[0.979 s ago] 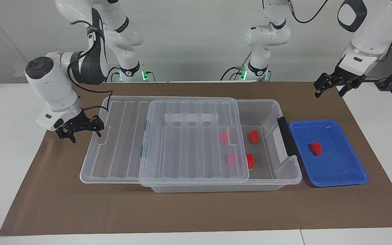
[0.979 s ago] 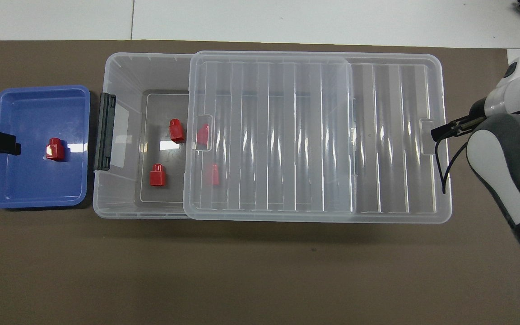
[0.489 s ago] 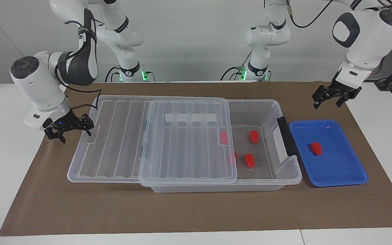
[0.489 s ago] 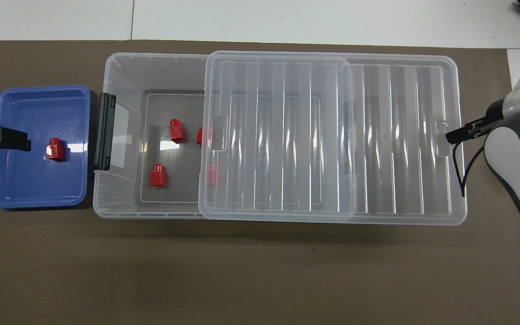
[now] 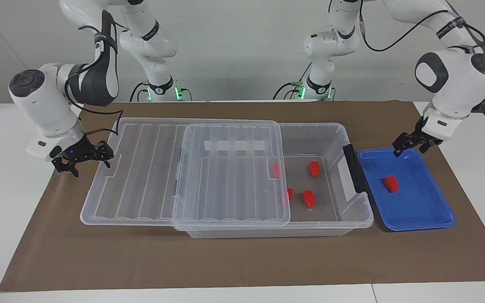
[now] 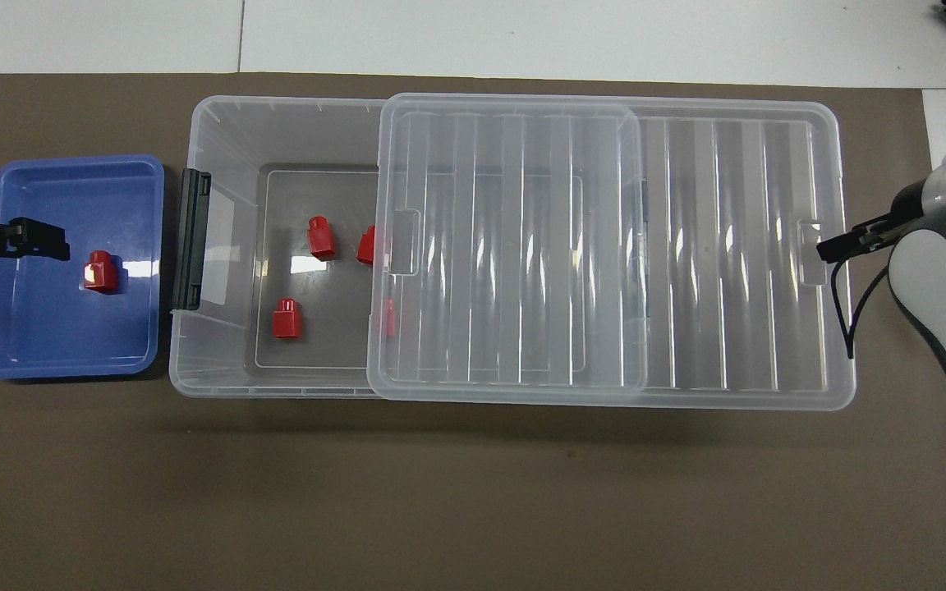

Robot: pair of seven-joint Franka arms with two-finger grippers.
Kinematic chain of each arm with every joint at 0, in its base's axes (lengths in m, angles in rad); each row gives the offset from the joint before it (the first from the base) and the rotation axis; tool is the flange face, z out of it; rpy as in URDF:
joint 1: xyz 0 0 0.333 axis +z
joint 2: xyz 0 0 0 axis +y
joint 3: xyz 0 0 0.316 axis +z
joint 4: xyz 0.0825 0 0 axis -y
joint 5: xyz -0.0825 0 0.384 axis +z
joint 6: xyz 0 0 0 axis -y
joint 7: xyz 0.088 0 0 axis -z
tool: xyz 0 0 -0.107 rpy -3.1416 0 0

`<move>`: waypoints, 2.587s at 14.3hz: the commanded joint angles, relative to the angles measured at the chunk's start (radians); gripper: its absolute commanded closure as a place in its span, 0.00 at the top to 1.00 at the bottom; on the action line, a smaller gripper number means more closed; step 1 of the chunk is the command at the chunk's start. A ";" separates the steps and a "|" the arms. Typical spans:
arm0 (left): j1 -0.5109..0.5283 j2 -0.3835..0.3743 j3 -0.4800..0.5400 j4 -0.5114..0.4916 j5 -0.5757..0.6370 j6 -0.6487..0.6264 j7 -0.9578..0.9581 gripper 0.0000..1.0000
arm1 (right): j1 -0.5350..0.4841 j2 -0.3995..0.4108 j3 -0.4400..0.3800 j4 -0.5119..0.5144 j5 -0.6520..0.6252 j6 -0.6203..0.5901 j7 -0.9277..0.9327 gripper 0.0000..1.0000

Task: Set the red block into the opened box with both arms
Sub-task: 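Grasp the red block in the blue tray with the left gripper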

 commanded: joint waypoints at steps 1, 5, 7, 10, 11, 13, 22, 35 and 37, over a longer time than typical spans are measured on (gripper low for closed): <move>0.028 -0.009 -0.005 -0.108 -0.009 0.134 0.010 1.00 | -0.023 -0.003 0.008 -0.007 0.004 -0.011 -0.040 1.00; 0.018 0.051 -0.005 -0.122 -0.009 0.205 0.034 1.00 | -0.015 -0.019 0.008 0.002 0.004 -0.033 -0.023 1.00; 0.028 0.052 -0.005 -0.134 -0.009 0.225 0.038 1.00 | -0.005 -0.045 0.010 0.001 0.004 -0.067 0.043 1.00; 0.016 0.112 -0.005 -0.179 -0.011 0.385 0.034 1.00 | 0.032 -0.095 0.010 -0.007 0.006 -0.110 0.176 1.00; 0.016 0.140 -0.005 -0.182 -0.009 0.416 0.038 1.00 | 0.041 -0.111 0.010 -0.007 0.006 -0.133 0.223 1.00; 0.016 0.167 -0.005 -0.179 -0.009 0.443 0.053 1.00 | 0.083 -0.143 0.010 -0.008 0.006 -0.173 0.352 1.00; 0.047 0.180 -0.007 -0.197 -0.008 0.449 0.176 1.00 | 0.172 -0.215 0.014 0.105 0.009 -0.322 0.601 1.00; 0.047 0.181 -0.007 -0.103 -0.011 0.268 0.165 0.00 | 0.163 -0.218 0.011 0.205 0.021 -0.480 0.634 1.00; 0.047 0.177 -0.007 0.035 -0.014 0.071 0.165 0.00 | 0.161 -0.224 0.011 0.200 0.022 -0.498 0.637 1.00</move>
